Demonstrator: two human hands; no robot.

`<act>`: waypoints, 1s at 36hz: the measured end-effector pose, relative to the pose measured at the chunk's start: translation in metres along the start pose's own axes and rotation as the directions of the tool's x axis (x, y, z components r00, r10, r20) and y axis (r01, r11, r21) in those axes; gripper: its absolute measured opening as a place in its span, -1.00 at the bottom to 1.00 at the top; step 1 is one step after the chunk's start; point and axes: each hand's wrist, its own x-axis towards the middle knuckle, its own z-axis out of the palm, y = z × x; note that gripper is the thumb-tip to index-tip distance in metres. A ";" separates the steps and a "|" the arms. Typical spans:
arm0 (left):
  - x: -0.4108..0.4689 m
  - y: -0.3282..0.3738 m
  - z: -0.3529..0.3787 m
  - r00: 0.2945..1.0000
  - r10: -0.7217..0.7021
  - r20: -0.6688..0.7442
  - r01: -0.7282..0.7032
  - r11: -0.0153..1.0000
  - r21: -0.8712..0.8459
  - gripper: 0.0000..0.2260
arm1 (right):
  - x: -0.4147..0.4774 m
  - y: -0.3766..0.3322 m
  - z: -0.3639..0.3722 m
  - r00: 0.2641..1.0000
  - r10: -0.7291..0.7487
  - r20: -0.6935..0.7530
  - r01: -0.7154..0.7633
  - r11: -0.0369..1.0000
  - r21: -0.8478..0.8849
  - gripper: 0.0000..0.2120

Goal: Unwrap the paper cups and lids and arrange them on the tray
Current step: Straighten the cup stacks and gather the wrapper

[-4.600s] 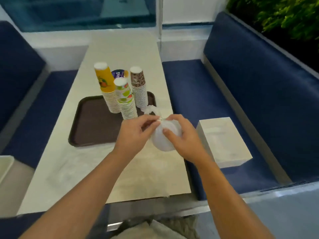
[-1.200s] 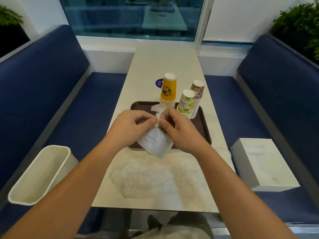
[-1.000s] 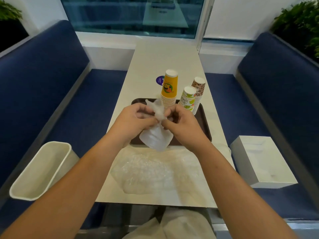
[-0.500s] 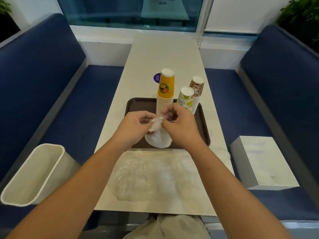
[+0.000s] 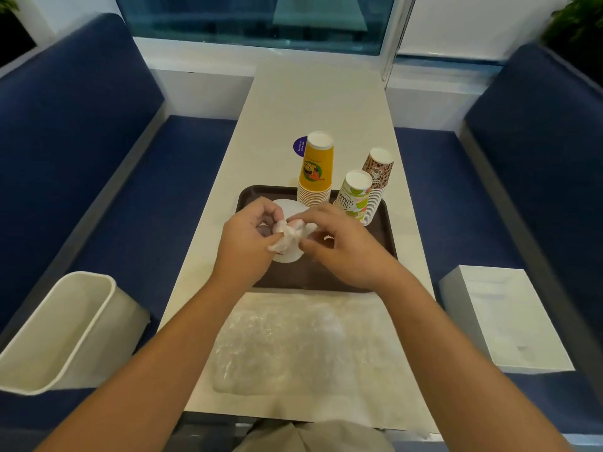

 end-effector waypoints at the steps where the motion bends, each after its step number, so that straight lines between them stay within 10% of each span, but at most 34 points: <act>1: 0.001 0.001 -0.002 1.000 0.001 0.031 -0.001 1.000 0.017 -0.79 | 0.002 0.002 0.001 1.000 -0.014 -0.018 0.014 1.000 -0.020 -0.74; 13: 0.005 0.006 -0.027 0.978 -0.046 0.205 0.060 0.996 -0.060 -0.79 | 0.000 0.006 0.015 0.991 -0.069 -0.111 0.106 0.925 0.366 -0.83; 21: -0.011 0.003 -0.029 0.985 0.018 0.173 0.034 0.955 -0.295 -0.93 | -0.004 0.005 0.032 0.922 0.377 -0.089 -0.117 0.492 0.863 -0.87; 25: -0.010 0.004 -0.030 0.982 -0.067 0.175 0.105 0.970 -0.217 -0.91 | -0.010 0.003 0.026 0.972 0.232 -0.024 -0.190 0.848 0.495 -0.78; 28: -0.009 0.003 -0.032 0.978 -0.119 0.173 0.146 0.978 -0.149 -0.92 | -0.008 -0.002 0.019 0.961 0.230 -0.154 -0.165 0.923 0.347 -0.91; 32: -0.007 0.001 -0.035 0.964 -0.243 0.109 0.262 0.941 -0.214 -0.82 | -0.002 -0.004 0.011 0.886 0.386 -0.257 -0.126 0.734 0.668 -0.90; 36: -0.009 0.003 -0.032 0.937 -0.328 0.119 0.348 0.891 -0.291 -0.80 | -0.015 -0.016 0.000 0.999 -0.042 0.014 0.005 0.417 0.909 -0.77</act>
